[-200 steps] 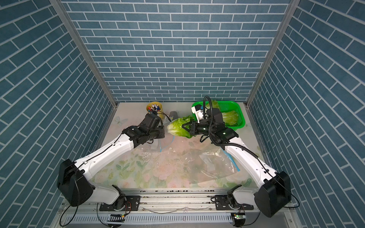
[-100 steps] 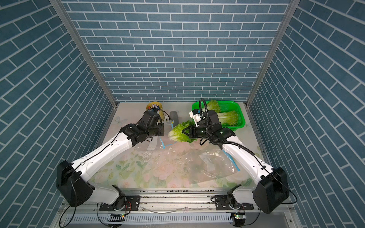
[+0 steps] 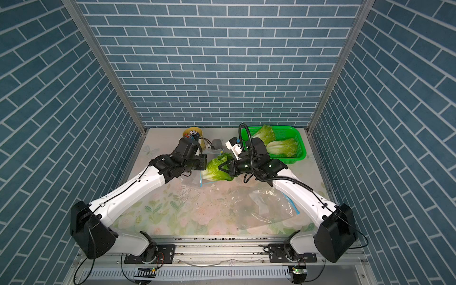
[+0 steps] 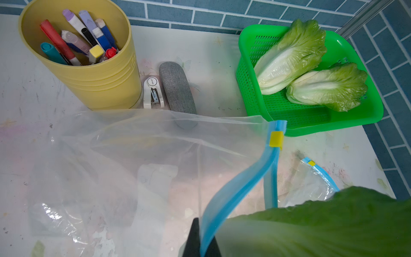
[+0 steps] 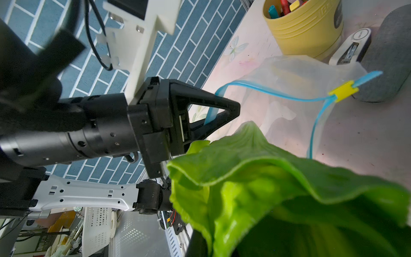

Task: Put the chinese cabbages into a zipper bag and zip it
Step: Place the Chinese cabbage in the zipper food storage bag.

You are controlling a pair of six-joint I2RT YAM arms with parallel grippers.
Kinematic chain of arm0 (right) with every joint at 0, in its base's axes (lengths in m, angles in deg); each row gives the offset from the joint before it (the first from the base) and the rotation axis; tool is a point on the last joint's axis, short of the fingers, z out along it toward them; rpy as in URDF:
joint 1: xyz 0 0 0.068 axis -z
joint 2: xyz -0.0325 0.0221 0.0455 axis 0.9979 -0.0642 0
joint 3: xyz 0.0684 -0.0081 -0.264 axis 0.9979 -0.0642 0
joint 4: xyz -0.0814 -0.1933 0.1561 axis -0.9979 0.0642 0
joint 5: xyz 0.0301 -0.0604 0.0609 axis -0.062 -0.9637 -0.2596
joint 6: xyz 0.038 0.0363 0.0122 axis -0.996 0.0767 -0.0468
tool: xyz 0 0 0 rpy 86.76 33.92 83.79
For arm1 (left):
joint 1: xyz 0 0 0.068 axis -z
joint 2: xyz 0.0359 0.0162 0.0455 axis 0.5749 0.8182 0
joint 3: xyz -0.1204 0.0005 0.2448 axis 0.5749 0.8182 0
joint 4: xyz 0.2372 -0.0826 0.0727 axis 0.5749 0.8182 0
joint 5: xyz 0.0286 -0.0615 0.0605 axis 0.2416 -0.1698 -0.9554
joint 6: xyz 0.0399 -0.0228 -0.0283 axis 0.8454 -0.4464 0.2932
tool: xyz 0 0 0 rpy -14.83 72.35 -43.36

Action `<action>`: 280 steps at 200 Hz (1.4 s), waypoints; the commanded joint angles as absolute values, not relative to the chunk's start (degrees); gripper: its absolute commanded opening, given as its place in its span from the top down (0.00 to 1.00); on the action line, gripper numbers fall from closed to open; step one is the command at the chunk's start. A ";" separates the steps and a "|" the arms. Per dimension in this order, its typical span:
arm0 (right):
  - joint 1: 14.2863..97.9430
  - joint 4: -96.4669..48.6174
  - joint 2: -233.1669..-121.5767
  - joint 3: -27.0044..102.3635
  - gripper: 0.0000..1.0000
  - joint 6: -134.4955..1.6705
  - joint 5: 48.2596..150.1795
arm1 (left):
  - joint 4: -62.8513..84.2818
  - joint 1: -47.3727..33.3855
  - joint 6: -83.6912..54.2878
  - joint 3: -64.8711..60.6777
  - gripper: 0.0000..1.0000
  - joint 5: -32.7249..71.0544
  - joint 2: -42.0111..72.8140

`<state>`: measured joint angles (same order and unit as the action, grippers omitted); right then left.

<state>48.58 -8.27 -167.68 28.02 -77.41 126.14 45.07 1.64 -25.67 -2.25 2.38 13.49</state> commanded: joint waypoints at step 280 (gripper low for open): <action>41.76 -30.32 -168.20 24.18 1.00 -78.27 122.73 | 37.99 2.09 -36.22 1.81 1.00 3.61 4.51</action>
